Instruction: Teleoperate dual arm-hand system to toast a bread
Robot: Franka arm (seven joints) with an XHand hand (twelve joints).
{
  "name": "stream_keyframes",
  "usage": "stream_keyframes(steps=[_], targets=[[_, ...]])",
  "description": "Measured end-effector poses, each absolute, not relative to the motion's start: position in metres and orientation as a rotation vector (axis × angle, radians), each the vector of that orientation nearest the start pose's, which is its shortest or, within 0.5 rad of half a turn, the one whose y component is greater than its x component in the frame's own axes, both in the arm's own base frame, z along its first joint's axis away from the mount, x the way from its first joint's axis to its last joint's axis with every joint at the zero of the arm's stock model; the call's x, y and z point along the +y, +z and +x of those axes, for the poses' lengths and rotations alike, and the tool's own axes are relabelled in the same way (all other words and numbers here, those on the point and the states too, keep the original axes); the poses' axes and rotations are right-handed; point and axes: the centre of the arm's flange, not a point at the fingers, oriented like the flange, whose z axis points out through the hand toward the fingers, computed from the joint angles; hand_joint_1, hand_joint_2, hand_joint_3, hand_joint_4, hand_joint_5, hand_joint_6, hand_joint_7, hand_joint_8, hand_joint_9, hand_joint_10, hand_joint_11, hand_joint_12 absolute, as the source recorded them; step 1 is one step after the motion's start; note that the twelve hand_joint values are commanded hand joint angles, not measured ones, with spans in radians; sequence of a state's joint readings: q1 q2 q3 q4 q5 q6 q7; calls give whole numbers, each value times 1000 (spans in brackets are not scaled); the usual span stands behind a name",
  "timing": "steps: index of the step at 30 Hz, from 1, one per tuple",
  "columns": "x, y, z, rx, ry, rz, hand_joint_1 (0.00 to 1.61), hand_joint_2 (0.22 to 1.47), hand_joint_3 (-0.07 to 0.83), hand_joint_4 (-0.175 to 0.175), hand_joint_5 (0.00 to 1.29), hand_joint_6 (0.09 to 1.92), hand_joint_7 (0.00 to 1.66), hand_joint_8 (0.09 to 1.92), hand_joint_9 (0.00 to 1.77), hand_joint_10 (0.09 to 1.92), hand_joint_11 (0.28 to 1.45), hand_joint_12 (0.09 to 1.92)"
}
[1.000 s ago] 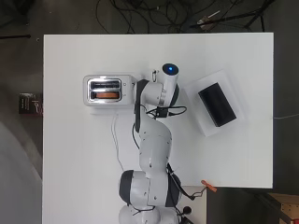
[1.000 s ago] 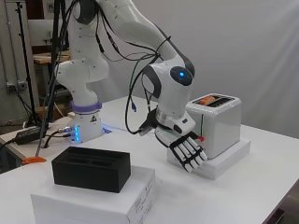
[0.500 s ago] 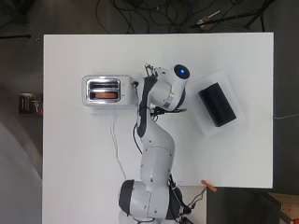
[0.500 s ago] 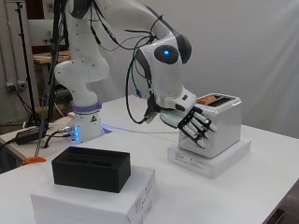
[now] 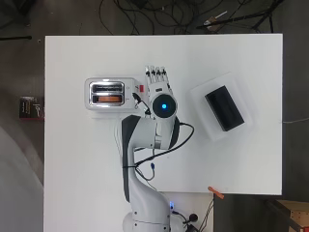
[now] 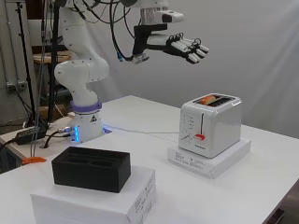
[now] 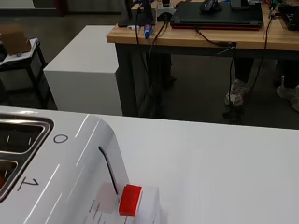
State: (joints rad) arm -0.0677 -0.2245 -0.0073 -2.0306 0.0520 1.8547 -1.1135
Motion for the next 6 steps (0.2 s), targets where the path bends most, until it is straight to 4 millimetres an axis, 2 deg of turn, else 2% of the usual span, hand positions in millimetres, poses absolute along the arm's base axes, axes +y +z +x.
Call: stream_keyframes(steps=[6], targets=[[-26,550,497,-1511,-35,-2749,57,1086,6,-35,133,87,244,87,358,87,394,87]])
